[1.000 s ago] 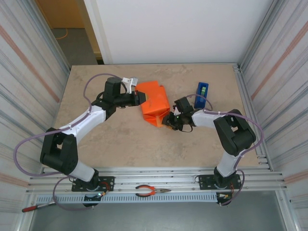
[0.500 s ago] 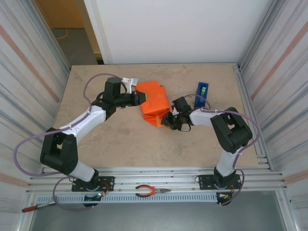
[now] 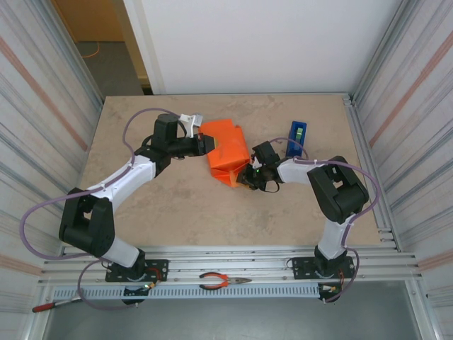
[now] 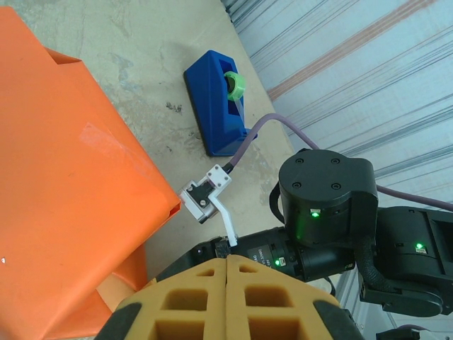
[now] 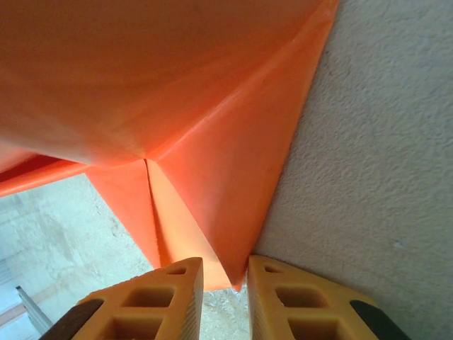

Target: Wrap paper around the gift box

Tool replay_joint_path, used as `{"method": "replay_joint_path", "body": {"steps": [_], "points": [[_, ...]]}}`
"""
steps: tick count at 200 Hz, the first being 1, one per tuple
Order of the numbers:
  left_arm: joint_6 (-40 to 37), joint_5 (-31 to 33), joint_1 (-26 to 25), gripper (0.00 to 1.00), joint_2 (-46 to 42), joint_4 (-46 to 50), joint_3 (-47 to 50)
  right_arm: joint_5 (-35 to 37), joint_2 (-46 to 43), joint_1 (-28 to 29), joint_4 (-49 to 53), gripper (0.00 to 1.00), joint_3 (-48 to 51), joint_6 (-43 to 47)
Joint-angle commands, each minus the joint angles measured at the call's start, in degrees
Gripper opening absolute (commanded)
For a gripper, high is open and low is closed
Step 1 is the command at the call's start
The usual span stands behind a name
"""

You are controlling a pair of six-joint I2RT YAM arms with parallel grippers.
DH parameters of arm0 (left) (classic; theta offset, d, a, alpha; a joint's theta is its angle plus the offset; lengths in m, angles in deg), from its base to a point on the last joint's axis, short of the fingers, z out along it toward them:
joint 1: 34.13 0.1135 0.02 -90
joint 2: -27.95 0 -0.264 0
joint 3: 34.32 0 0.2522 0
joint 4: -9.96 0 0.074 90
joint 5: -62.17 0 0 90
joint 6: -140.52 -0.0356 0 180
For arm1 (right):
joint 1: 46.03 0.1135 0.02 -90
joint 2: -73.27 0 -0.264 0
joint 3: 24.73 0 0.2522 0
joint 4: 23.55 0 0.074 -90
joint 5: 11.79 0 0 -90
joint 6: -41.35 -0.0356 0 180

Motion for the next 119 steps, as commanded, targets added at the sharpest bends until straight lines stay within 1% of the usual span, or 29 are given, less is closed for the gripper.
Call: {"method": "replay_joint_path", "body": {"steps": [1, 29, 45, 119], "points": [[-0.3, -0.6, 0.2, 0.0, -1.9, -2.2, 0.6, 0.6, 1.8, 0.5, 0.8, 0.19, -1.3, 1.0], [-0.4, -0.8, 0.2, 0.0, -2.0, -2.1, 0.6, 0.6, 1.4, 0.5, 0.8, 0.09, -1.0, 0.9], [-0.4, -0.8, 0.2, 0.0, -2.0, -2.1, 0.6, 0.6, 0.7, 0.4, 0.8, 0.0, -0.8, 0.7], [-0.9, -1.0, 0.2, 0.0, -2.6, -1.0, 1.0, 0.4, -3.9, -0.9, 0.6, 0.0, 0.0, -0.3]]}}
